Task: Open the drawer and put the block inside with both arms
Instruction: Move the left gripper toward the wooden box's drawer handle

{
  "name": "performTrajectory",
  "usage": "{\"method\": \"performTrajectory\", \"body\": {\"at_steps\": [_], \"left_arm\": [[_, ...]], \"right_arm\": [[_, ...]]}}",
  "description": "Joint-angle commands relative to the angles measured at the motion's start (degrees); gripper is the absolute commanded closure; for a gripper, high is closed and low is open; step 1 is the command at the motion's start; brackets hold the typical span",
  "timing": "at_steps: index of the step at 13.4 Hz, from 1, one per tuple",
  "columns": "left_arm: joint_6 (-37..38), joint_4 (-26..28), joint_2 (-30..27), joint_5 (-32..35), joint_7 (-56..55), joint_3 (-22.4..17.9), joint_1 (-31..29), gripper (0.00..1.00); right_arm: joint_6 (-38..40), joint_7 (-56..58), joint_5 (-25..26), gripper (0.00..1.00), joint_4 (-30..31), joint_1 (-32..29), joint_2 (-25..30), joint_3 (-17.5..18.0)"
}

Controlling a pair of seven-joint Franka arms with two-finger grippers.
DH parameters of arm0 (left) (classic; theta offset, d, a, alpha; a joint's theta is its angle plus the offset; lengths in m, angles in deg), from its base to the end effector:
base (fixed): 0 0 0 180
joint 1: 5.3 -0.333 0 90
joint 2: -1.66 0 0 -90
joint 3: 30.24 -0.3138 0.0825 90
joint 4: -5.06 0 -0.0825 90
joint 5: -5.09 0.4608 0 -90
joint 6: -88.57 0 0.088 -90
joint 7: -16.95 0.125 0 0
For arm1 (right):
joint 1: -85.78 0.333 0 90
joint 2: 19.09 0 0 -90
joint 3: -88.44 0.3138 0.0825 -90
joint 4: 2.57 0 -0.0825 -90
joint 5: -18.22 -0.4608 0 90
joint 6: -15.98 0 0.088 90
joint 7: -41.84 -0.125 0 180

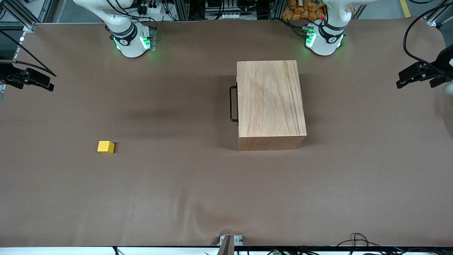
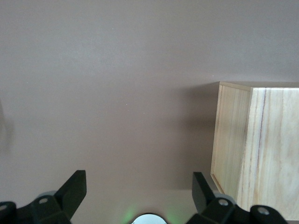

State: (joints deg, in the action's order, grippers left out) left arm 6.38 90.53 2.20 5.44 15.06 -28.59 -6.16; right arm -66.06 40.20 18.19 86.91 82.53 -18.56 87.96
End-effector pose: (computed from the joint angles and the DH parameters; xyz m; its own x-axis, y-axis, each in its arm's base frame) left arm 0.6188 -0.0076 0.6298 0.9976 0.0200 -0.0664 0.0196 -0.9998 -0.0080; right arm 0.6098 -0.0397 0.6038 0.9884 -0.0930 -0.1203 -0.0934 -0.9956 0.0028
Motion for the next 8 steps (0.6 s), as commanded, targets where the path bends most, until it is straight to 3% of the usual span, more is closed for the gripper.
{"method": "performTrajectory", "body": {"at_steps": [1,8], "left_arm": [[0.5,-1.2,0.6,0.1,0.7,0.2,-0.3,0.0],[2.4,-0.8,2.4,-0.1,0.1,0.5,1.0,0.0]], "right_arm": [[0.0,-0.7,0.9,0.0,0.5,0.1,0.5,0.2],[0.6,-0.7,0.9,0.0,0.7,0.5,0.4,0.5]]}}
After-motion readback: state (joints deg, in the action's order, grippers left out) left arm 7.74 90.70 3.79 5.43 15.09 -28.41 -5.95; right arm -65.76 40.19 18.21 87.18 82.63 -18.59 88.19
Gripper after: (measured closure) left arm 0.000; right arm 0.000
